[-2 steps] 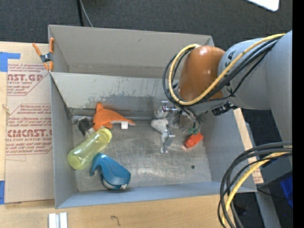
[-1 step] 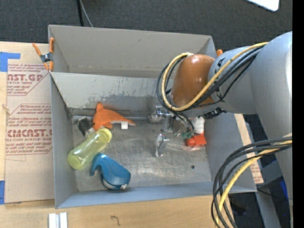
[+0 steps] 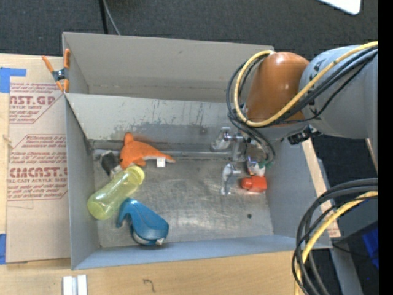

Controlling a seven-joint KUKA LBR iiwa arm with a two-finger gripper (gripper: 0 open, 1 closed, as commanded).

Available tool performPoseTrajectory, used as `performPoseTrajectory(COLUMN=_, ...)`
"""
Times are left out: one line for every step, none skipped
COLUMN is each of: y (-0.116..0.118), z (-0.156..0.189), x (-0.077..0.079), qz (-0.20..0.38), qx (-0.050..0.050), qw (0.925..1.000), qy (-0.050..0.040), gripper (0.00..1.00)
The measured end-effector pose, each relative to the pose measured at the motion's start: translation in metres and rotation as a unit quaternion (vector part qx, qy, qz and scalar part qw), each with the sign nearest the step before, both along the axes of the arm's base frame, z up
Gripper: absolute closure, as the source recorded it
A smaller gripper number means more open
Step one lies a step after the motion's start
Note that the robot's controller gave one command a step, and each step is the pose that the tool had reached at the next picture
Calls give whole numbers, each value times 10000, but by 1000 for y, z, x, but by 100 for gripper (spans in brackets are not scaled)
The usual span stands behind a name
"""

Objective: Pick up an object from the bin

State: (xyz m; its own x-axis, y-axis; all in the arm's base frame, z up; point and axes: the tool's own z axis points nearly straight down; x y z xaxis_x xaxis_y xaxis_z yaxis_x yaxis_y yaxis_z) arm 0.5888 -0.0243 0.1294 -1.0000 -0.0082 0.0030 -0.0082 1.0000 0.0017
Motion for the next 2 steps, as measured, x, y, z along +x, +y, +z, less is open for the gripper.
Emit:
performPoseTrajectory(y=14, z=59, x=-14, qz=254, qx=-14, qw=9997, qy=-1, gripper=0)
performPoseTrajectory(y=-6, z=92, x=-21, qz=31, qx=2, qw=10000, qy=-52, gripper=0)
